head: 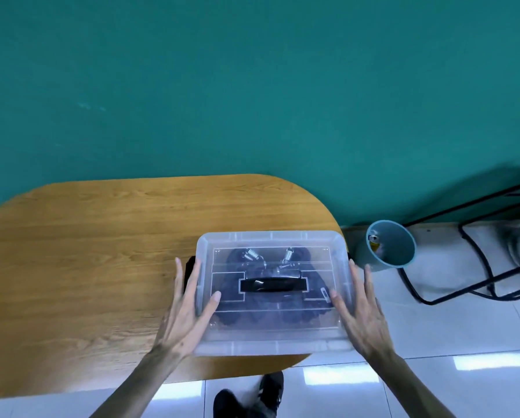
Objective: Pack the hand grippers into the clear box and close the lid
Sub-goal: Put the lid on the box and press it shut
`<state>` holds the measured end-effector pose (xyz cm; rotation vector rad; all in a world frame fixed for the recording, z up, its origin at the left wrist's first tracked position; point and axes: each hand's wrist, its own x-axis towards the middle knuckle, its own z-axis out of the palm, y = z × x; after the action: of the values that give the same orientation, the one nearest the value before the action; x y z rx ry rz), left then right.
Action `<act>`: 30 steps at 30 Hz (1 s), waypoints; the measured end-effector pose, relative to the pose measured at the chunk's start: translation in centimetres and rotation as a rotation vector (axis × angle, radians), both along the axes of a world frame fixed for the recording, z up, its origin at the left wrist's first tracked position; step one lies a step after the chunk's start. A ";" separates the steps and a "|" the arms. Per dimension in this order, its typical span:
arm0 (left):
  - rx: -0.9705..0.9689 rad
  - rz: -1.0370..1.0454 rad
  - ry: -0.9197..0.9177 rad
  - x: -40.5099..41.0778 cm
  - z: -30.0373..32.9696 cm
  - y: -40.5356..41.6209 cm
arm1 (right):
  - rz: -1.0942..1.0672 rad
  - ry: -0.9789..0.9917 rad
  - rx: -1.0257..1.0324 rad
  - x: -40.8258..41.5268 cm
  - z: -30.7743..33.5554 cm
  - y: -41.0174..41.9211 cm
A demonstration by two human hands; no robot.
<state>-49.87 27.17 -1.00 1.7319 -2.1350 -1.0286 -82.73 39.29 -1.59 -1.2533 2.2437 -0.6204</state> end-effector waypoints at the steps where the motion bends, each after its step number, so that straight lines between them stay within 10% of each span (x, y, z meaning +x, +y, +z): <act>1: 0.001 -0.003 0.024 -0.1 0.2 0.1 | 0.001 0.005 0.017 0.1 0.1 0.0; 30: -0.216 0.033 -0.583 -6.7 1.1 2.6 | 0.012 0.607 0.132 5.8 0.5 -2.1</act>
<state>-56.56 29.73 0.08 2.1283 -2.4074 -0.2739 -76.91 37.19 -1.10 -1.5331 2.6954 -0.0756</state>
